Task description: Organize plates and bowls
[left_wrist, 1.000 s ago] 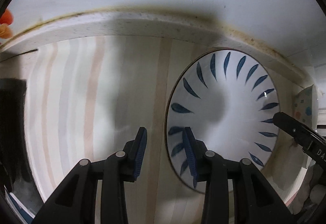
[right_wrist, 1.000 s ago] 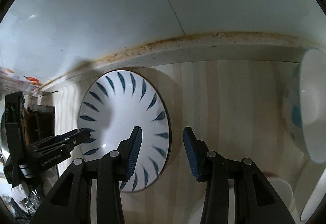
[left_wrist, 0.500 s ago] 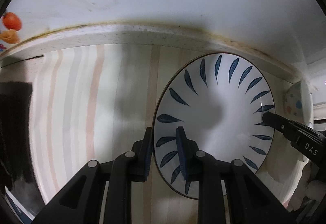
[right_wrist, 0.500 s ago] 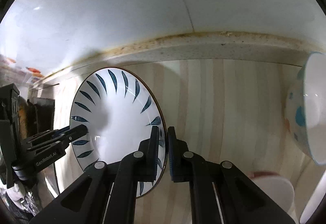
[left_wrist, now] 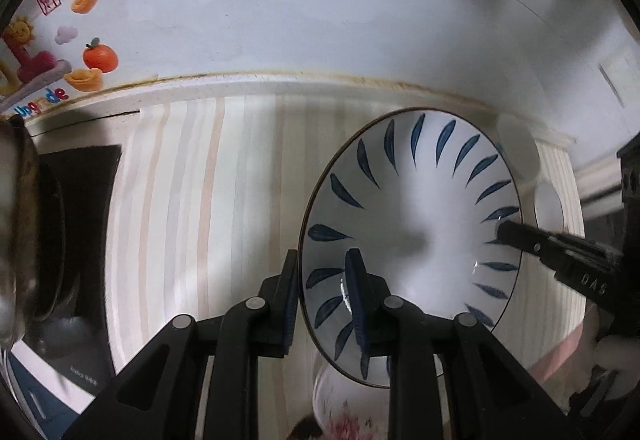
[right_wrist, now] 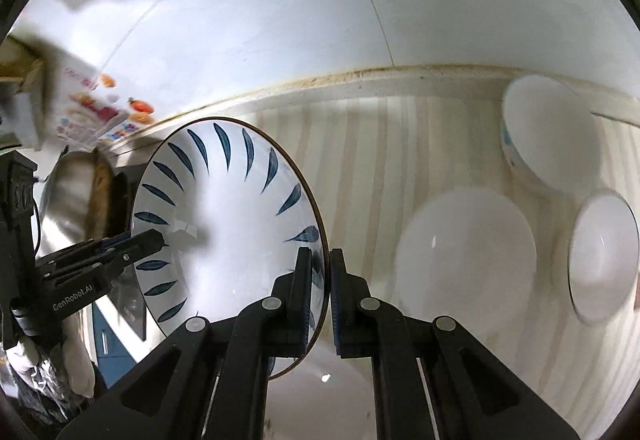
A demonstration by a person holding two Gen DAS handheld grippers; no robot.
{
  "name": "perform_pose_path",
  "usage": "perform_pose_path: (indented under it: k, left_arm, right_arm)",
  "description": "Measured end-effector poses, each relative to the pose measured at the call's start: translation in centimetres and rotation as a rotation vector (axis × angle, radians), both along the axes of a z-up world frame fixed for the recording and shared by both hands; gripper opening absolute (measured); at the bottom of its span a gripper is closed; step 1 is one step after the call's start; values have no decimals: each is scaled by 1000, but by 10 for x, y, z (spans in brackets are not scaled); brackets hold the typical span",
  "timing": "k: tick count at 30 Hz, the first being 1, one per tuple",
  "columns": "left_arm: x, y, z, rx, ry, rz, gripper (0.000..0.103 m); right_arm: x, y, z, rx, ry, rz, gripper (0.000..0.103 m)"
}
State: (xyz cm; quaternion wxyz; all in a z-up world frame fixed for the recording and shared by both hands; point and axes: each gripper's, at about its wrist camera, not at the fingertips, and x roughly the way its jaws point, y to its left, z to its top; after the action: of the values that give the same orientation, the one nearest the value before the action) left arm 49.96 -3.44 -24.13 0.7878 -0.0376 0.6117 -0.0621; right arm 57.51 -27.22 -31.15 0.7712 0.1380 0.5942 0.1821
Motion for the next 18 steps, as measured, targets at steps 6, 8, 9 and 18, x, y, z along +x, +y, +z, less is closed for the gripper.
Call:
perform_pose_path:
  k: [6, 8, 9, 18]
  left_arm:
    - [-54, -11, -5, -18, 35, -27, 20]
    - [-70, -13, -14, -21, 56, -37, 20]
    - [-74, -12, -19, -20, 66, -43, 20]
    - [-110, -28, -56, 11, 141, -63, 20]
  right_arm:
    - [-68, -15, 9, 21, 19, -15, 10]
    - [-86, -18, 4, 26, 33, -21, 10]
    - [-98, -20, 0, 29, 48, -23, 10]
    - [-154, -20, -53, 18, 149, -27, 10]
